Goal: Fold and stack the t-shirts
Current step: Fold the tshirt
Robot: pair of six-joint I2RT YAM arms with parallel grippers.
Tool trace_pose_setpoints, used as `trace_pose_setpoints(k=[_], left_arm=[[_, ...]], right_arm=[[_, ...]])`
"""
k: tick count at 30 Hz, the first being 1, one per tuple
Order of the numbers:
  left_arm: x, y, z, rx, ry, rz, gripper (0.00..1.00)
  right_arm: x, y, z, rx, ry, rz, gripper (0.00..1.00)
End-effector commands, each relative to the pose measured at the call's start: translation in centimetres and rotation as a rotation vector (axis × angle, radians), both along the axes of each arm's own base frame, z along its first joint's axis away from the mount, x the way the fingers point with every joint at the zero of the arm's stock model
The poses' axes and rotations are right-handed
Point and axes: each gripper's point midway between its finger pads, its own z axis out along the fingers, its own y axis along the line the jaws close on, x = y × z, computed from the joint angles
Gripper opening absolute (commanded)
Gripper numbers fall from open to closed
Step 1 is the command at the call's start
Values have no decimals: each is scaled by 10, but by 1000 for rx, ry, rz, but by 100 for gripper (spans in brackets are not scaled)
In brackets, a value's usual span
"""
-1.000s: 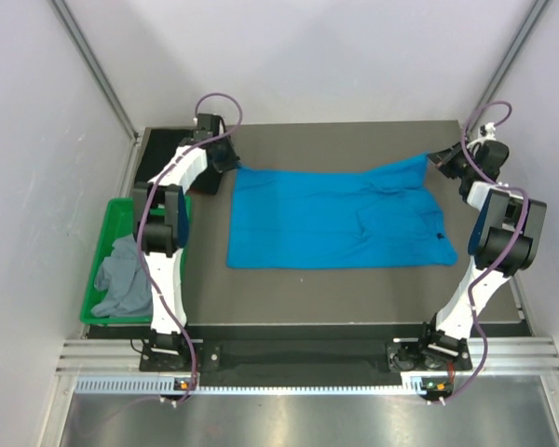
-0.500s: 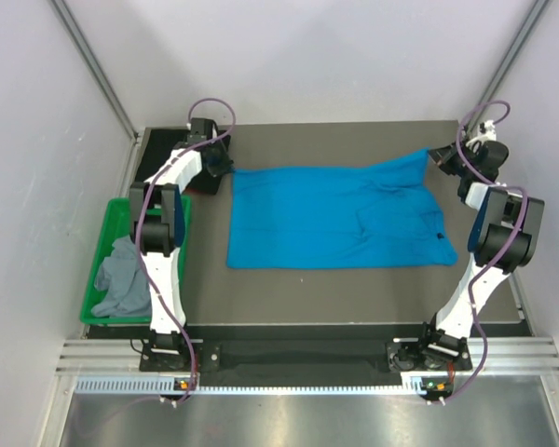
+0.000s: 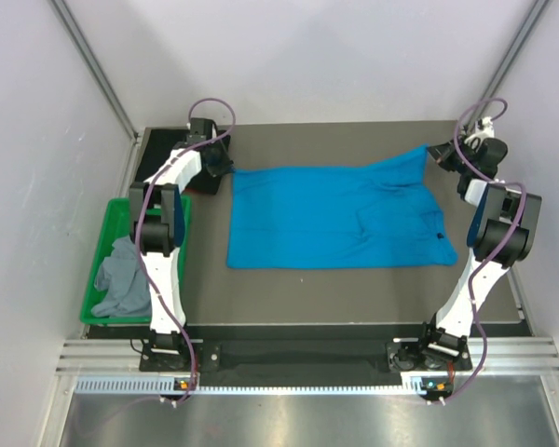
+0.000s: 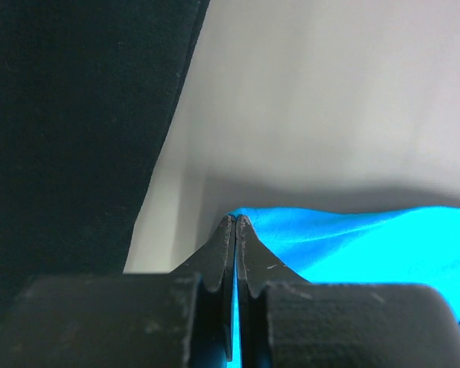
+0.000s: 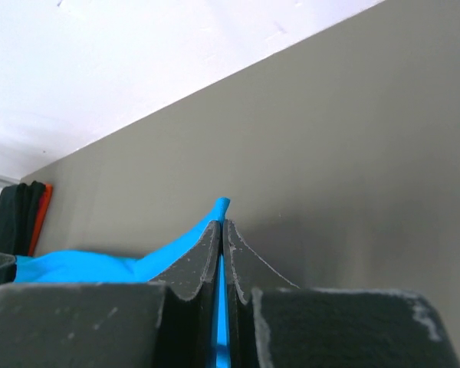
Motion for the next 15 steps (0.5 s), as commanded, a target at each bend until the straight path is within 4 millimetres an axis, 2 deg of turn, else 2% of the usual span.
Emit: trace_pose_setpoints(k=[1, 6, 7, 8, 13, 15], left_arm=[[9, 3, 59, 0, -127, -19, 0], [1, 9, 64, 22, -114, -30, 0], [-3, 9, 61, 24, -104, -36, 0], [-5, 10, 65, 24, -109, -39, 0], [-17, 12, 65, 34, -85, -57, 0], [-21, 11, 64, 35, -73, -73, 0]], right_arm=[[12, 5, 35, -67, -127, 44, 0], [6, 2, 39, -101, -114, 22, 0], [4, 2, 46, -108, -122, 20, 0], [1, 0, 42, -109, -110, 4, 0], [-15, 2, 53, -114, -119, -24, 0], [-21, 0, 50, -120, -105, -36, 0]])
